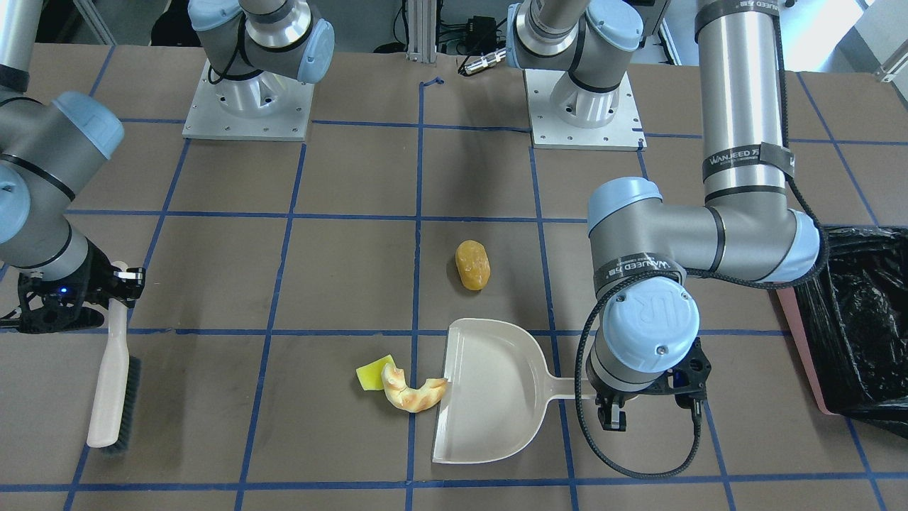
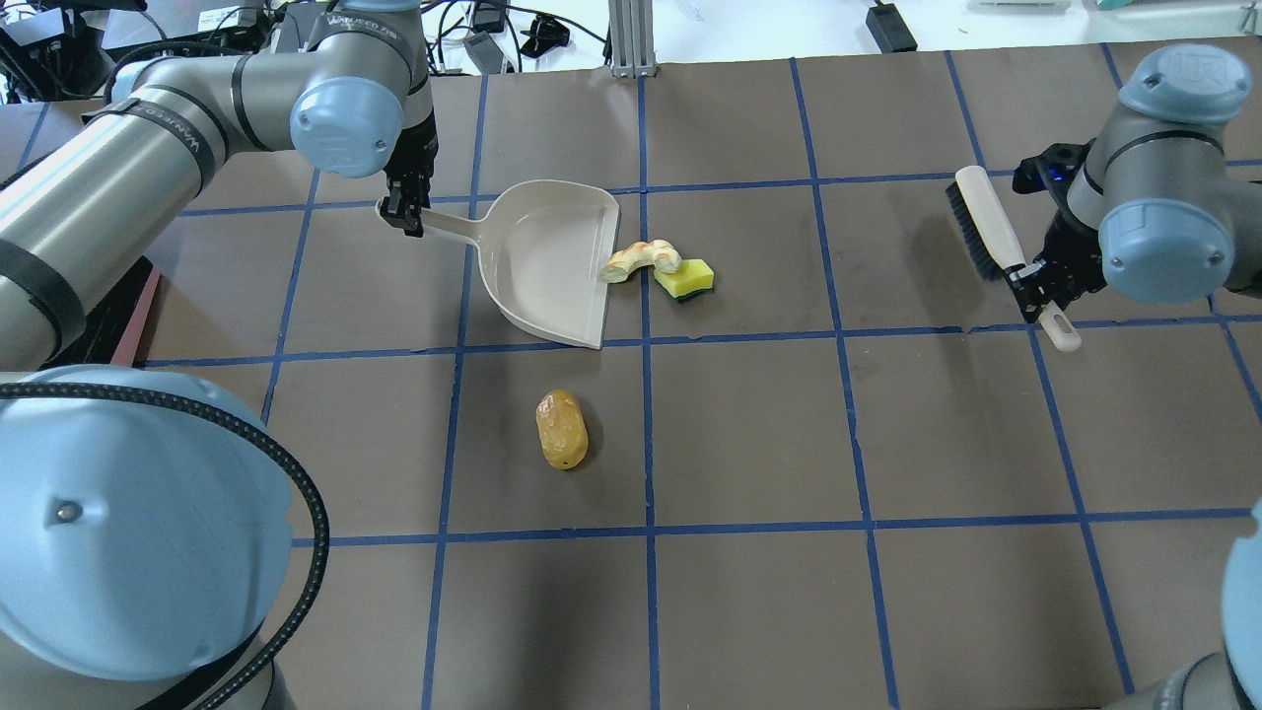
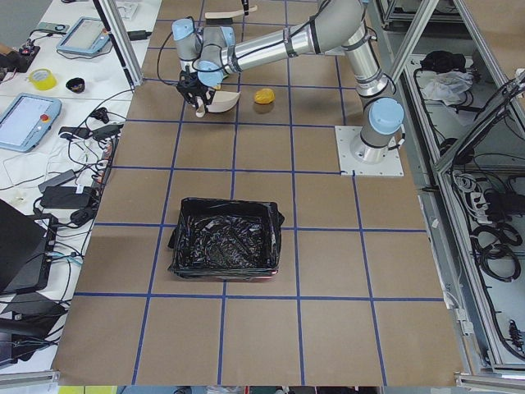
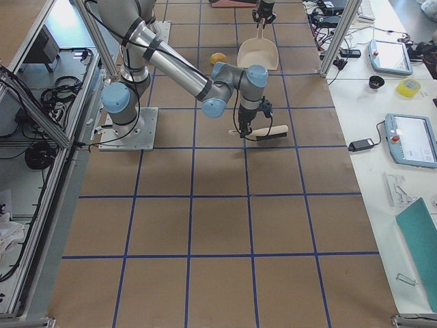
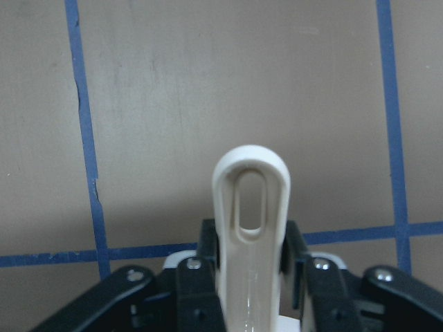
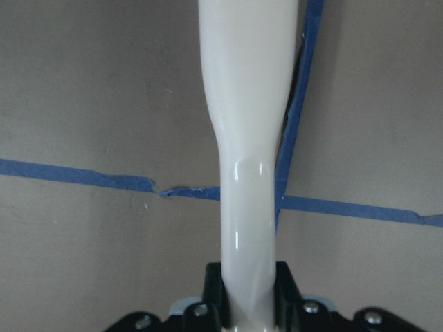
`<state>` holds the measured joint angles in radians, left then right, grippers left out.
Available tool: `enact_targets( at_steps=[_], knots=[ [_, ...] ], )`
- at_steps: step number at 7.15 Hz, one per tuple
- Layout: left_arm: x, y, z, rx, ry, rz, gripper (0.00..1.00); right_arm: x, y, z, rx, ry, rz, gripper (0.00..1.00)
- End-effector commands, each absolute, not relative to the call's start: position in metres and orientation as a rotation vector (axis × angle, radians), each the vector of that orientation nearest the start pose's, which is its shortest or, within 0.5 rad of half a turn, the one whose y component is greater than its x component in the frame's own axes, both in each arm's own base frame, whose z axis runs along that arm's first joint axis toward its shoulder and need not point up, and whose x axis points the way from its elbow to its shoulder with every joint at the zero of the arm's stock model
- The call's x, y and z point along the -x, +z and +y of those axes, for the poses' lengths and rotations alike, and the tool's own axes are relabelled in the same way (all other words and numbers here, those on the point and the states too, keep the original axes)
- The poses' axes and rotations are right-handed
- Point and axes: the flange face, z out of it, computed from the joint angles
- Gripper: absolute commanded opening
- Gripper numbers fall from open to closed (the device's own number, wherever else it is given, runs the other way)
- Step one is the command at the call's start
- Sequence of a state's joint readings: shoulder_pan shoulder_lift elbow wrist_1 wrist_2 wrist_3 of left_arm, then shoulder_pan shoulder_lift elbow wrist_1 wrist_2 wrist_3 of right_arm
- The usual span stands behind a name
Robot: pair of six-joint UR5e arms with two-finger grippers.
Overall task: Sweep and dump trash into bin
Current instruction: 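Lift the brush with the right gripper and bring it behind the sponge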
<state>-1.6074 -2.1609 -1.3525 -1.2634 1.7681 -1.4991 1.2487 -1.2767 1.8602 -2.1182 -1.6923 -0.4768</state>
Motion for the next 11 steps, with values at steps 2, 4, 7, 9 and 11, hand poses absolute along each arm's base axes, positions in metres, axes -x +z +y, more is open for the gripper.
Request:
enact_targets(
  at_steps=[2,4,7,9,11],
  knots=[
    [0.145,0.264,-0.691,1.958,-0.132,2.211,0.00,-0.036,0.292,-0.584,0.130,0.180,3.228,0.17],
    [0.146,0.267,-0.690,1.959,-0.137,2.215,0.00,-0.094,0.280,-0.608,0.115,0.193,3.226,0.06],
    [0.156,0.272,-0.687,1.944,-0.149,2.231,0.00,-0.169,0.268,-0.607,0.025,0.173,3.204,0.05],
    [0.158,0.271,-0.687,1.941,-0.151,2.234,0.00,-0.198,0.265,-0.604,-0.010,0.174,3.196,0.05],
    [0.158,0.267,-0.687,1.936,-0.147,2.233,0.00,-0.232,0.254,-0.592,-0.056,0.204,3.204,0.04]
  ],
)
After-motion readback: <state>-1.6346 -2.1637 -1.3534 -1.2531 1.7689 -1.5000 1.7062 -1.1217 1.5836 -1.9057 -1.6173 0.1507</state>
